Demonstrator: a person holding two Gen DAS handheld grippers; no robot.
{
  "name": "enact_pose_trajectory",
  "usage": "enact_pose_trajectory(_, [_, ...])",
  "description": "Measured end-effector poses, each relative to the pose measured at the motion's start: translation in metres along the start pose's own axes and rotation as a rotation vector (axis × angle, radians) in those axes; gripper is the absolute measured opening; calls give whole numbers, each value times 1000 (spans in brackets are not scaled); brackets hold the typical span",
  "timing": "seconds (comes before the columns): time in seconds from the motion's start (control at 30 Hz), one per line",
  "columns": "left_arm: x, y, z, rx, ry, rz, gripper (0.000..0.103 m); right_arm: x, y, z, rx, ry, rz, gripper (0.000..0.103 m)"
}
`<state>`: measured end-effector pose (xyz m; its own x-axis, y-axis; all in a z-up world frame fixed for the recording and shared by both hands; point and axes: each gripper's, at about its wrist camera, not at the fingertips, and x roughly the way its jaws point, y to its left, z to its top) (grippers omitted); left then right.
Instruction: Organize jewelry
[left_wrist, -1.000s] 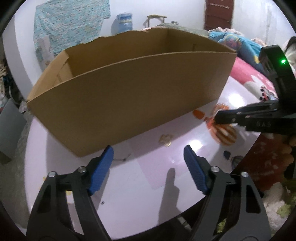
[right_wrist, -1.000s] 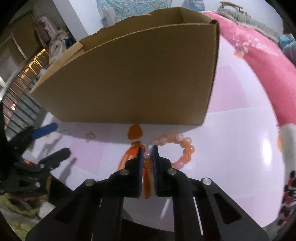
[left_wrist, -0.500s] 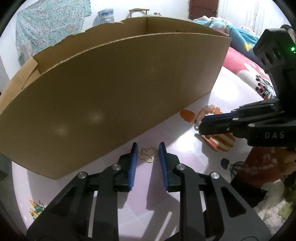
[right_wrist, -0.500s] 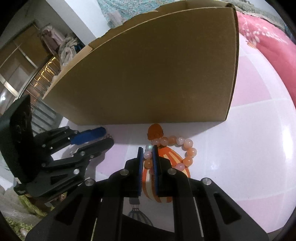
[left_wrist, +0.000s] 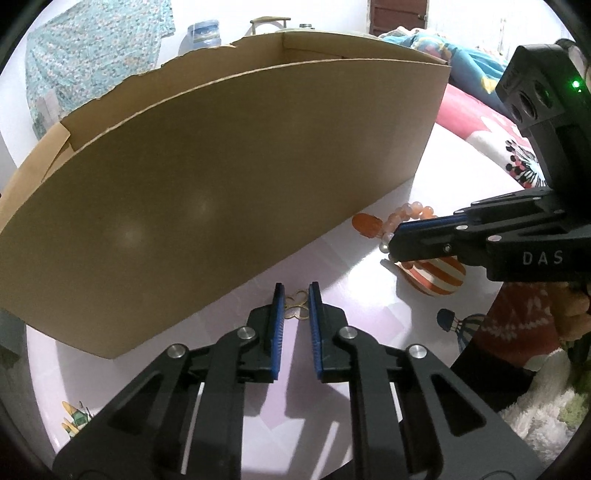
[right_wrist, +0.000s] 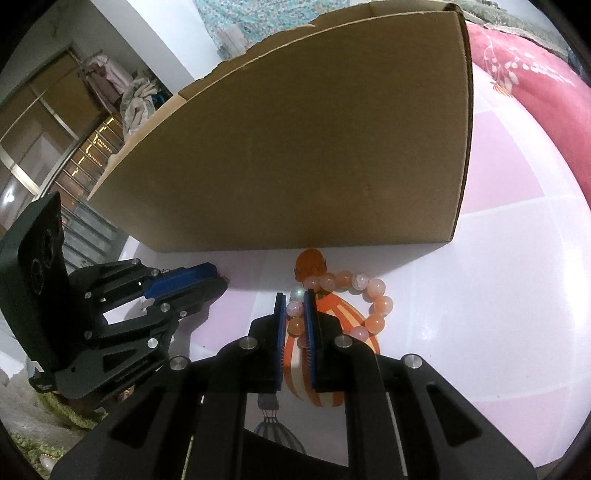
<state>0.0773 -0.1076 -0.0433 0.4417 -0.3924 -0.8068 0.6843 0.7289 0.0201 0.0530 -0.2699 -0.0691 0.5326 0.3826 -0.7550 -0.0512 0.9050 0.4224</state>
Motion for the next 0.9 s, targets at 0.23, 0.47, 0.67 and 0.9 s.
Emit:
enact_pose_trajectory(0.23, [-3, 0, -6, -20, -4, 5, 12, 0, 0, 1, 4, -1, 0, 10])
enact_pose_trajectory(0.47, [-7, 9, -10, -78, -6, -9, 0, -1, -1, 1, 21, -3, 4, 10])
enact_pose_trajectory(0.67, [-11, 18, -16, -122, -1, -34, 0, -1, -3, 0, 27, -3, 1, 10])
enact_pose_trajectory(0.9, [-19, 26, -22, -156, -12, -60, 0, -1, -3, 0, 28, -2, 0, 10])
